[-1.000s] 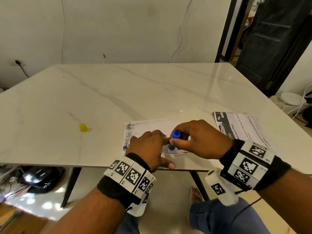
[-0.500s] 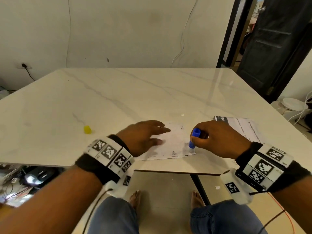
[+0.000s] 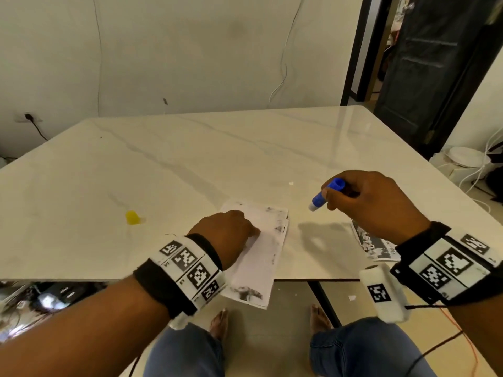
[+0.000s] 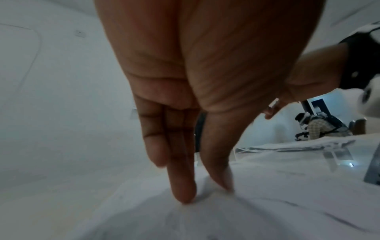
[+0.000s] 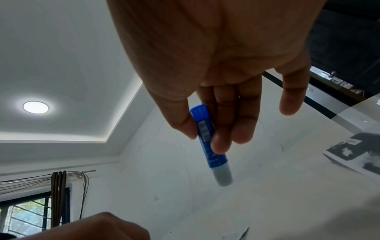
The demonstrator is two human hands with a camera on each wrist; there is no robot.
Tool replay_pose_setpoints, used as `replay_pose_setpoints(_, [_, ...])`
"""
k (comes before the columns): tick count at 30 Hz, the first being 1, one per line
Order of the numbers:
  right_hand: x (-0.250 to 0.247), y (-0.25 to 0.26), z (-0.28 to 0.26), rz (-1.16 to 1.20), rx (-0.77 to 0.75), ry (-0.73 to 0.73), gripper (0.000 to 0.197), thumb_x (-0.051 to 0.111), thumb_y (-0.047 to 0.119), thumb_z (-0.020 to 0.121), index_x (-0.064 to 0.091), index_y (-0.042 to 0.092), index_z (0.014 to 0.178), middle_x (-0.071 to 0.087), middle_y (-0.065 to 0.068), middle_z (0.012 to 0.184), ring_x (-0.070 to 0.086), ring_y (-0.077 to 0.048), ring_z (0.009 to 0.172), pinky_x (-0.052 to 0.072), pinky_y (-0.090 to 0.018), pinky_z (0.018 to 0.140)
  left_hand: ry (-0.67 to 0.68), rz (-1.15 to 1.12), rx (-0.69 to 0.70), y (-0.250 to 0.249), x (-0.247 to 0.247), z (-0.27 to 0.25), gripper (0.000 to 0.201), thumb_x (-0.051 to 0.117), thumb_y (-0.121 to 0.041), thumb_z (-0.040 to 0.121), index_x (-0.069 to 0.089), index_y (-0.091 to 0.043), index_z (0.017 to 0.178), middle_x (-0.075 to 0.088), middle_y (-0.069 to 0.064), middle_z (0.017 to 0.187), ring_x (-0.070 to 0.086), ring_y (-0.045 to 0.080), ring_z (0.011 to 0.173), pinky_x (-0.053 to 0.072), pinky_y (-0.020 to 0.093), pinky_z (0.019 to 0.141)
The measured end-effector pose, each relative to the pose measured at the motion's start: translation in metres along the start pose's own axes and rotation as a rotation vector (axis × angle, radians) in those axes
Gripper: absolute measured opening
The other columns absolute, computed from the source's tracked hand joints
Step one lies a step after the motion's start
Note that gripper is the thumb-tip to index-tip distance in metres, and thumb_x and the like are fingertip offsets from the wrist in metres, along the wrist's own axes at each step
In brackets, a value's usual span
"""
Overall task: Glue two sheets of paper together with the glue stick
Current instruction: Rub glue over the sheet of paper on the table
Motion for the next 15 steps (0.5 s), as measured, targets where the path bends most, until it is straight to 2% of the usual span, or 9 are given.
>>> replay_pose_setpoints(2, [0.005, 0.001, 0.000, -0.003, -0.005, 0.057, 0.013, 0.060, 0.040, 0.091, 0.070, 0.032, 0.095, 0.074, 0.007, 0.078, 0.067, -0.015, 0.072, 0.053, -0.033, 0.071, -0.010, -0.043, -0.032, -0.004, -0.005, 0.002, 0.059, 0.062, -0.030, 0.096, 0.039, -0.035, 0.150, 0.050, 0.003, 0.136, 0.055, 0.024, 0.122, 0.050, 0.040, 0.098])
replay_pose_setpoints(4, [0.013, 0.006, -0.001, 0.004, -0.026, 0.128, 0.011, 0.062, 0.038, 0.090, 0.071, 0.032, 0.091, 0.075, 0.009, 0.075, 0.069, -0.011, 0.073, 0.053, -0.030, 0.071, -0.002, -0.083, -0.041, 0.000, -0.007, 0.005, 0.067, 0.065, -0.039, 0.091, 0.035, -0.038, 0.151, 0.043, -0.001, 0.146, 0.051, 0.023, 0.128, 0.047, 0.041, 0.102])
replay_pose_setpoints(8, [0.035, 0.026, -0.008, -0.011, -0.091, 0.306, 0.014, 0.064, 0.038, 0.089, 0.073, 0.027, 0.090, 0.075, 0.007, 0.073, 0.069, -0.010, 0.071, 0.054, -0.027, 0.069, 0.123, -0.103, -0.022, 0.007, -0.002, 0.005, 0.084, 0.065, -0.062, 0.081, 0.025, -0.046, 0.153, 0.025, -0.007, 0.161, 0.031, 0.021, 0.144, 0.035, 0.043, 0.114])
replay_pose_setpoints(12, [0.055, 0.042, -0.009, -0.079, -0.160, 0.401, 0.021, 0.063, 0.040, 0.089, 0.072, 0.022, 0.092, 0.074, 0.002, 0.079, 0.069, -0.016, 0.077, 0.057, -0.037, 0.077, 0.172, -0.090, -0.035, 0.005, 0.002, 0.008, 0.103, 0.071, -0.070, 0.069, 0.021, -0.042, 0.155, 0.029, -0.003, 0.157, 0.037, 0.021, 0.138, 0.041, 0.042, 0.110])
replay_pose_setpoints(15, [0.064, 0.043, 0.001, -0.174, -0.165, 0.422, 0.023, 0.063, 0.042, 0.088, 0.072, 0.021, 0.093, 0.071, 0.002, 0.081, 0.066, -0.019, 0.077, 0.055, -0.036, 0.074, 0.134, -0.038, -0.052, -0.001, 0.003, 0.012, 0.107, 0.068, -0.077, 0.066, 0.023, -0.039, 0.155, 0.041, 0.001, 0.145, 0.046, 0.022, 0.127, 0.047, 0.040, 0.101])
Point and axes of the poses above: each hand's wrist, its own z-axis towards the middle knuckle, its own x-axis out of the palm, y = z × x, the point moved 5 cm from there along z, towards the middle knuckle
